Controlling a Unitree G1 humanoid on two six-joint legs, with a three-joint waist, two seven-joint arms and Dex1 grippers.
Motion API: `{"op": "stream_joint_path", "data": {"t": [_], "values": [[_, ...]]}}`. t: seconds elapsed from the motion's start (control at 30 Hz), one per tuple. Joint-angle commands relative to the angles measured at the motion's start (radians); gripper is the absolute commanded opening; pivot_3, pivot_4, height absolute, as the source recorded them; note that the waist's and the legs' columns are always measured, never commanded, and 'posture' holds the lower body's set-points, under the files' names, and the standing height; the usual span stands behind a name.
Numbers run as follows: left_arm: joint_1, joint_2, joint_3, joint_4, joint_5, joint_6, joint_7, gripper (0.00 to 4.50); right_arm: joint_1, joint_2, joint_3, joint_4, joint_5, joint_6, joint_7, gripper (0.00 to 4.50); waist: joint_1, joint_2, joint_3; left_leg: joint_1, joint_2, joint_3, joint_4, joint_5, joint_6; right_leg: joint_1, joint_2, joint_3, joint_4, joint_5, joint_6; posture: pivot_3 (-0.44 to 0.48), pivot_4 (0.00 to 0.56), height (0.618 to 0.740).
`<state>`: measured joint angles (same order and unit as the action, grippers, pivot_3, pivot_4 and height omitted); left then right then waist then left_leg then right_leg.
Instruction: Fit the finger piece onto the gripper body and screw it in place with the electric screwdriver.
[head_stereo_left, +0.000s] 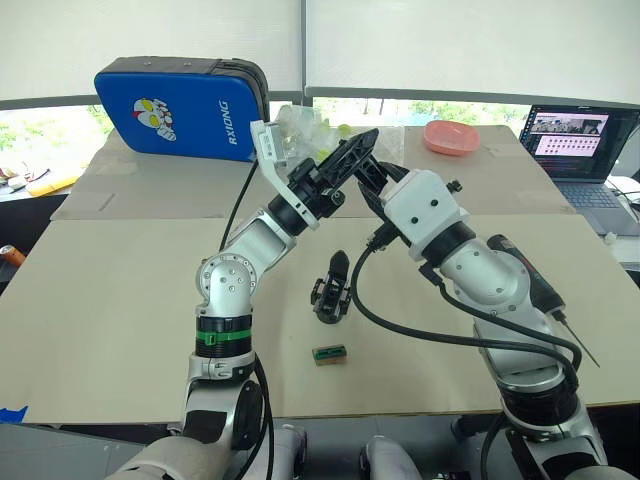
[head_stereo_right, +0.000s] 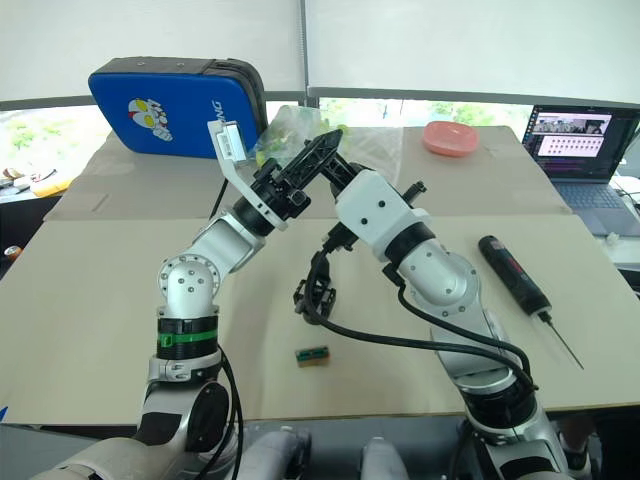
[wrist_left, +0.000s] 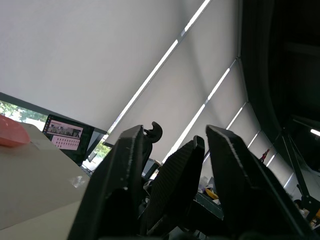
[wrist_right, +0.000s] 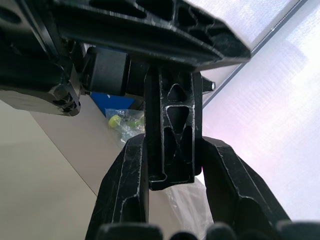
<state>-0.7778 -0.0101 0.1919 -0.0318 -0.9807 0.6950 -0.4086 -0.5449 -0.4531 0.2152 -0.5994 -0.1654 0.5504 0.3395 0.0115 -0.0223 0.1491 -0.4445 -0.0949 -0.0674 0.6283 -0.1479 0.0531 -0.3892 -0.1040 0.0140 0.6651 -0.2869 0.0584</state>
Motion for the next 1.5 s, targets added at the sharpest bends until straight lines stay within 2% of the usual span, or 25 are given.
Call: {"op": "stream_joint_path", "data": {"t": [0.03,0.17,0.23,0.33,0.43,0.47,0.57,0.67,0.77,0.83,0.97,1.17,1.5], "values": [[-0.006,-0.006,-0.009,-0.044,-0.020,-0.004,-0.002,0.09,-0.012,0.008,-0.022,-0.048,-0.015,-0.006,0.003,1.11,0.000,0.000,0.000,0.000,0.000,0.000,0.000,0.000,0.000,0.000,0.000,0.000,0.000,0.000,0.000,0.000,0.150,0.740],[-0.013,-0.012,0.001,-0.034,-0.018,-0.018,0.001,0.10,-0.008,0.028,-0.046,-0.064,0.007,0.007,0.008,1.11,0.001,0.000,0.000,0.000,0.000,0.000,0.000,0.000,0.000,0.000,0.000,0.000,0.000,0.000,0.000,0.000,0.150,0.740],[-0.021,-0.015,0.010,-0.026,-0.020,-0.029,0.003,0.10,-0.005,0.026,-0.061,-0.078,0.021,0.011,0.023,2.13,0.002,0.000,0.000,0.000,0.000,0.000,0.000,0.000,0.000,0.000,0.000,0.000,0.000,0.000,0.000,0.000,0.150,0.740],[-0.041,0.000,0.026,-0.005,-0.022,-0.035,-0.013,0.10,0.008,-0.008,-0.121,-0.106,0.089,0.025,0.095,3.14,0.002,0.000,0.000,0.000,0.000,0.000,0.000,0.000,0.000,0.000,0.000,0.000,0.000,0.000,0.000,0.000,0.150,0.740],[-0.075,0.055,0.040,0.037,-0.021,-0.025,-0.070,0.10,0.018,-0.096,-0.253,-0.137,0.246,0.045,0.247,4.25,0.002,0.000,0.000,0.000,0.000,0.000,0.000,0.000,0.000,0.001,0.000,-0.001,-0.001,0.000,0.000,0.000,0.150,0.740],[-0.088,0.078,0.044,0.054,-0.025,-0.015,-0.094,0.10,0.012,-0.117,-0.302,-0.136,0.302,0.077,0.278,4.47,0.001,0.000,0.000,0.000,0.000,0.000,0.000,0.000,0.000,0.001,0.000,-0.001,-0.001,0.000,0.000,0.000,0.150,0.740],[-0.130,0.207,0.035,0.111,-0.061,0.097,-0.239,0.10,-0.050,-0.219,-0.472,-0.112,0.554,0.275,0.416,4.50,-0.001,0.000,0.000,0.000,0.000,0.000,-0.001,0.000,0.000,0.001,0.001,0.000,-0.001,0.000,0.000,0.000,0.150,0.740],[-0.152,0.336,-0.013,0.138,-0.064,0.188,-0.414,0.10,-0.126,-0.274,-0.574,-0.084,0.828,0.542,0.461,4.50,-0.010,0.000,0.001,0.000,0.001,0.000,-0.002,0.000,0.001,0.000,0.001,0.000,-0.001,0.000,0.000,0.000,0.150,0.740],[-0.180,0.449,-0.091,0.152,-0.041,0.262,-0.598,0.10,-0.172,-0.316,-0.614,-0.040,1.065,0.798,0.483,4.50,-0.012,0.000,0.001,0.001,0.002,0.000,-0.003,0.000,0.001,0.001,0.001,0.000,-0.002,-0.001,-0.002,0.000,0.150,0.740],[-0.195,0.480,-0.133,0.154,-0.022,0.279,-0.671,0.10,-0.189,-0.316,-0.609,-0.013,1.136,0.903,0.454,4.50,-0.010,0.000,0.001,0.000,0.002,0.000,-0.004,-0.001,0.001,0.001,-0.003,0.000,-0.002,-0.001,-0.002,0.000,0.150,0.740],[-0.209,0.491,-0.189,0.135,0.003,0.290,-0.755,0.10,-0.211,-0.274,-0.569,0.019,1.209,1.030,0.372,4.50,-0.003,0.000,0.001,-0.001,0.001,0.000,-0.003,-0.001,0.002,0.000,-0.008,0.001,-0.003,-0.001,-0.002,0.000,0.150,0.740],[-0.164,0.490,-0.242,0.057,0.031,0.307,-0.779,0.10,-0.246,-0.098,-0.536,0.088,1.355,1.064,0.192,4.50,-0.008,0.000,0.001,-0.002,0.002,0.000,-0.003,-0.001,0.002,-0.002,-0.009,0.004,-0.003,-0.001,-0.002,0.000,0.150,0.740],[-0.149,0.501,-0.270,0.031,0.078,0.304,-0.812,0.10,-0.268,-0.103,-0.463,0.180,1.619,1.029,-0.035,4.50,-0.013,0.000,0.001,-0.002,0.001,0.000,-0.003,-0.001,0.002,-0.002,-0.009,0.003,-0.002,-0.001,-0.002,0.000,0.150,0.740]]}}
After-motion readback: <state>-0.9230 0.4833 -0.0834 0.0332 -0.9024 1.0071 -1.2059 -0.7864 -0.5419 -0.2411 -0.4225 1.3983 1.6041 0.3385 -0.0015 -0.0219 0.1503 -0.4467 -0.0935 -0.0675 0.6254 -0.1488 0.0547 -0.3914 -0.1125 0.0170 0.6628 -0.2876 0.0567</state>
